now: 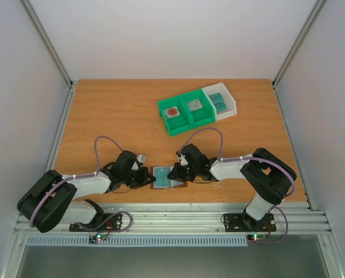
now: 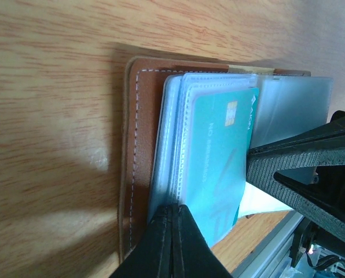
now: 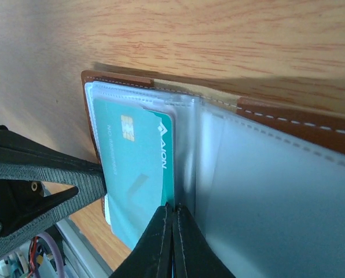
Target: Take the credit cards out of the card holder
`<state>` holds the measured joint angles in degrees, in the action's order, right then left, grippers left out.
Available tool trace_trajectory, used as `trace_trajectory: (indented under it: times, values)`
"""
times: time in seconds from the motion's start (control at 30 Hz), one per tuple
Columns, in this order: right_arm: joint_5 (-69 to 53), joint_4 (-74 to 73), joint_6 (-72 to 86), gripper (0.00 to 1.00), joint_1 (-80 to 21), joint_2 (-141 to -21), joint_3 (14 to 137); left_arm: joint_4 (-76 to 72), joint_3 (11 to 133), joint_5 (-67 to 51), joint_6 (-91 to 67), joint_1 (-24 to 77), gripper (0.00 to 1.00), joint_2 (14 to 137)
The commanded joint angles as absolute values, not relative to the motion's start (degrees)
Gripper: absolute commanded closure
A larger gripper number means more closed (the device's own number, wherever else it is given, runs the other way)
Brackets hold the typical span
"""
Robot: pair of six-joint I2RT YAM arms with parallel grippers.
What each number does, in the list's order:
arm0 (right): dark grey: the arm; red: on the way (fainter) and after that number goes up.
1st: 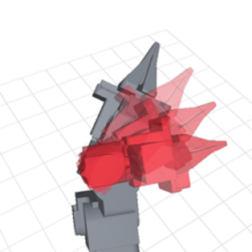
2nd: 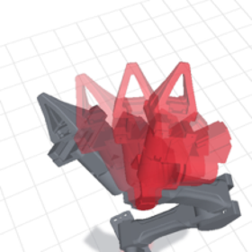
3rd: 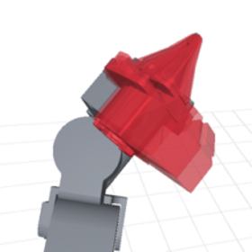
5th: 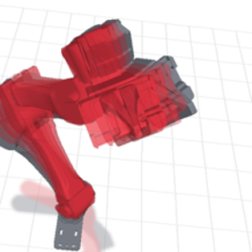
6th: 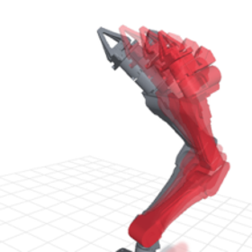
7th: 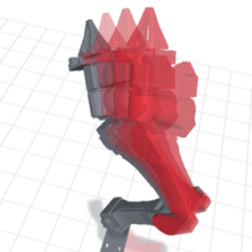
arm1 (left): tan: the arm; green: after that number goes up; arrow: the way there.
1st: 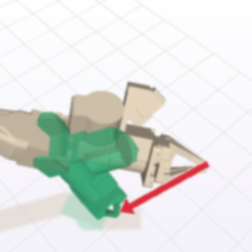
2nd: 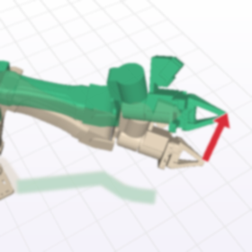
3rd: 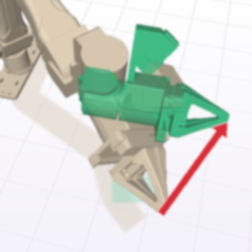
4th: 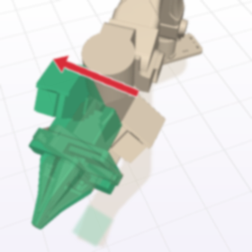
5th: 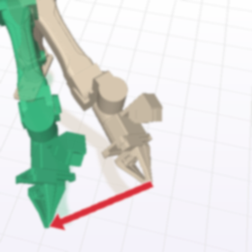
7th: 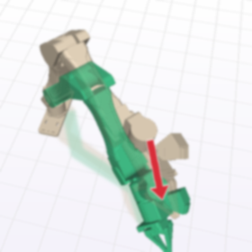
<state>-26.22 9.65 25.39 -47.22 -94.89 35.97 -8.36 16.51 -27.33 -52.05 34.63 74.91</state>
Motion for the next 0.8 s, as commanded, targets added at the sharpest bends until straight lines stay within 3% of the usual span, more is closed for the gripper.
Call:
trace_trajectory:
  times: [0.0, 0.6, 0.77]
  values:
    - [-28.7, 13.8, 24.9, 0.99, -47.2, -95.2, 35.3, -2.2, 16.1, -22.9, -51.3, 35.2, 0.99, 75.6]
    - [-31.6, 17.8, 24.9, 0.99, -43.0, -93.2, 31.6, 3.5, 15.8, -19.7, -50.6, 35.2, 0.95, 71.8]
    - [-33.0, 19.8, 26.0, 0.85, -43.0, -95.5, 31.8, 3.4, 16.0, -19.7, -50.8, 35.2, 0.95, 71.8]
